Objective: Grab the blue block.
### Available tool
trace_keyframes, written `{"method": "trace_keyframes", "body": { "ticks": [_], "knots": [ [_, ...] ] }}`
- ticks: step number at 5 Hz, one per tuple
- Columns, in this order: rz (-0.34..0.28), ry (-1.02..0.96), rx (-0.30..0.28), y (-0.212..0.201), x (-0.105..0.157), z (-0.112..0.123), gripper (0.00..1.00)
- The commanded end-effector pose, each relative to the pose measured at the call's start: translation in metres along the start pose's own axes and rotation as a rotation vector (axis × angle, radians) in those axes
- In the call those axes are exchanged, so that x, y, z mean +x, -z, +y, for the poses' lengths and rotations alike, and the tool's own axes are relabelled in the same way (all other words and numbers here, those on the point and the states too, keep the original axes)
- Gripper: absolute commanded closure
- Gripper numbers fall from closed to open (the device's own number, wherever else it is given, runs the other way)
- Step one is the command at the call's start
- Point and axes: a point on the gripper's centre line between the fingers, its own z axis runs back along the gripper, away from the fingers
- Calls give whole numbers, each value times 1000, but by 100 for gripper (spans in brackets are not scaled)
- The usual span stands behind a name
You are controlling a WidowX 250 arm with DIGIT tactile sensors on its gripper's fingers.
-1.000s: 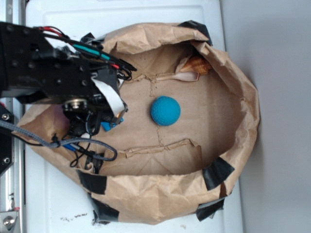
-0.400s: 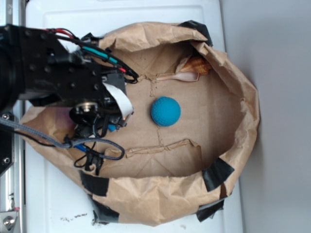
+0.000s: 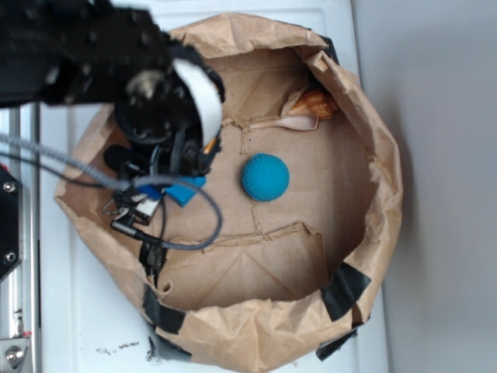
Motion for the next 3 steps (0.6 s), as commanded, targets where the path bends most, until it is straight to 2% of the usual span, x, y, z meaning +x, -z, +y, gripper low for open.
{"method": "trace_keyframes", "body": {
  "ticks": [1, 2, 3],
  "knots": [
    [-145, -50, -26, -73, 17, 3, 100],
    [-174, -71, -16, -87, 21, -1, 100],
    [-163, -74, -7, -91, 23, -2, 100]
  ]
}}
